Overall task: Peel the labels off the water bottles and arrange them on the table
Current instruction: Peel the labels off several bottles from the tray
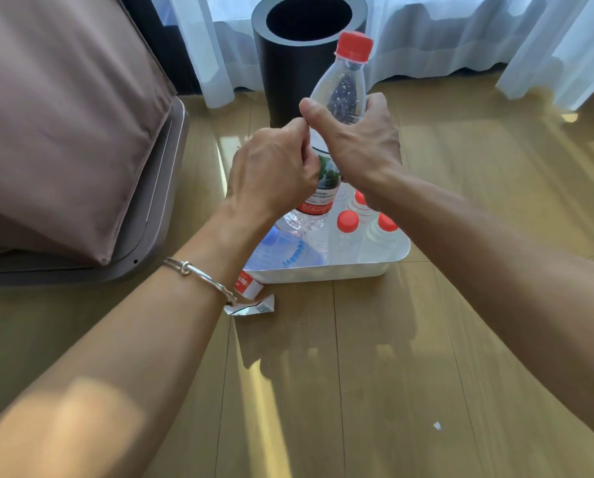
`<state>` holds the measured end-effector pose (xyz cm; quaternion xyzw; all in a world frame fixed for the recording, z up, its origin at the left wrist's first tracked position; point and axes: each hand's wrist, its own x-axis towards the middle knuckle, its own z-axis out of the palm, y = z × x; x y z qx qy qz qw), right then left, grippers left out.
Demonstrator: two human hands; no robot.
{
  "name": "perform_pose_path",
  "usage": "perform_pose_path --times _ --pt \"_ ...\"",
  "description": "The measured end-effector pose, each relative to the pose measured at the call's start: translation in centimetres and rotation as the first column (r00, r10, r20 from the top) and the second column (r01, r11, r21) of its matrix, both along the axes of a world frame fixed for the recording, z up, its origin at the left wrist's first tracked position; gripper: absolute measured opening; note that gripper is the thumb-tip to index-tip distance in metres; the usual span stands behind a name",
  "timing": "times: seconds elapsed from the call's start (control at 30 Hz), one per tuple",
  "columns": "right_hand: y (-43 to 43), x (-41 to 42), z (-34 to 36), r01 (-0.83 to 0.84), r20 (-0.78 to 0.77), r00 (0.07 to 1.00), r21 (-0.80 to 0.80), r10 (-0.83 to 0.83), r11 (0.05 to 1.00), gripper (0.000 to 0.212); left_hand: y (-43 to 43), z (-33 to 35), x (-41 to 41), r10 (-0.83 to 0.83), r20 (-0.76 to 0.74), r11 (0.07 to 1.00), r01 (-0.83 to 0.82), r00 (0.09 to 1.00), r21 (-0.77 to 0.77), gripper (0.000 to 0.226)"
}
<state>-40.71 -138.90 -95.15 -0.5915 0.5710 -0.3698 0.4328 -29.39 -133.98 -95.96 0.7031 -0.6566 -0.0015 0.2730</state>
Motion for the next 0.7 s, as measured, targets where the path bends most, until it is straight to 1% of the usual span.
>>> perform_pose_path --times 0.17,0.3,0.43,0.6,0.7 --pt "0.4 0.4 -0.1 -0.009 0.037 0.999 0.012 0.008 1.000 0.054 0.4 -0.5 -0.2 0.057 -0.049 0.995 -0.061 0.997 -0.074 0.012" --pt "0.4 0.4 0.1 -0.015 0.036 0.999 -0.001 0.015 1.000 0.052 0.5 -0.4 -0.2 0.109 -0.063 0.991 -0.114 0.992 -0.072 0.013" --pt "0.3 0.3 0.3 0.024 0.082 0.996 0.046 -0.028 0.999 0.055 0.6 -0.3 0.0 0.144 -0.161 0.988 -0.152 0.976 -0.035 0.014" --pt "0.2 0.0 0.4 0.026 0.096 0.995 0.068 -0.033 0.997 0.055 0.7 -0.3 0.6 0.048 -0.263 0.999 -0.045 0.964 0.018 0.012" --pt "0.2 0.0 0.4 0.023 0.096 0.995 0.066 -0.030 0.998 0.055 0.6 -0.2 1.1 0.015 -0.308 1.000 -0.009 0.951 0.022 0.011"
